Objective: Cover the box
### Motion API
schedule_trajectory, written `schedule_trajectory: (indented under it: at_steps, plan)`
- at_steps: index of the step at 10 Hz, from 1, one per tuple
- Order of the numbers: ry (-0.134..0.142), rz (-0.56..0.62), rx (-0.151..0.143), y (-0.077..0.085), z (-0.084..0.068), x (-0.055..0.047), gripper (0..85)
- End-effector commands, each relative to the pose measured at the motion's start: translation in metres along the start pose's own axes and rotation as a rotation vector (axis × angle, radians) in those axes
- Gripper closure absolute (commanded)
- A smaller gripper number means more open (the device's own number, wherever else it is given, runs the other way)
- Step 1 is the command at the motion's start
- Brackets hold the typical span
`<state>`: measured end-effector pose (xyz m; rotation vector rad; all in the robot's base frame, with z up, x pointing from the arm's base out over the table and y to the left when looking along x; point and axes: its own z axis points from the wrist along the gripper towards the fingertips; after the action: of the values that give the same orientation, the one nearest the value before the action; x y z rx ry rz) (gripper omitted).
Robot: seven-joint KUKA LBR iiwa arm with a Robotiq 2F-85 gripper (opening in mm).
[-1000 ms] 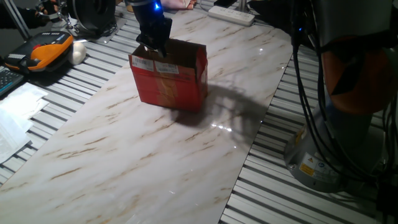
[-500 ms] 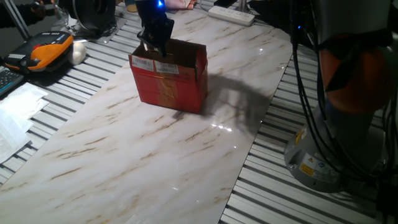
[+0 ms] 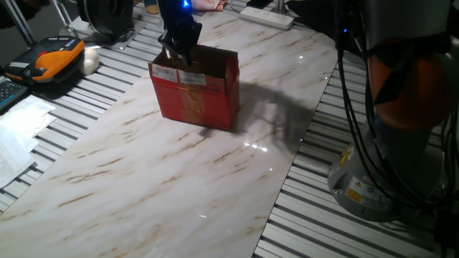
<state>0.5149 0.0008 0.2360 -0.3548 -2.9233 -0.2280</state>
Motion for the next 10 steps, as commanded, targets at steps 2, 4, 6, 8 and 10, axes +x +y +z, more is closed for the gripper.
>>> schedule_trajectory:
  at_steps: [2, 4, 6, 8, 10]
  plan:
    - [0.01, 0.012, -0.002, 0.0, 0.0, 0.0, 85.0]
    - [0.002, 0.002, 0.043, 0.0, 0.0, 0.0, 85.0]
    - [0.009, 0.006, 0.022, -0.001, -0.002, 0.002, 85.0]
    - [0.047, -0.034, 0.046, -0.009, -0.011, 0.017, 85.0]
    - [0.063, -0.075, 0.097, -0.02, -0.016, 0.032, 85.0]
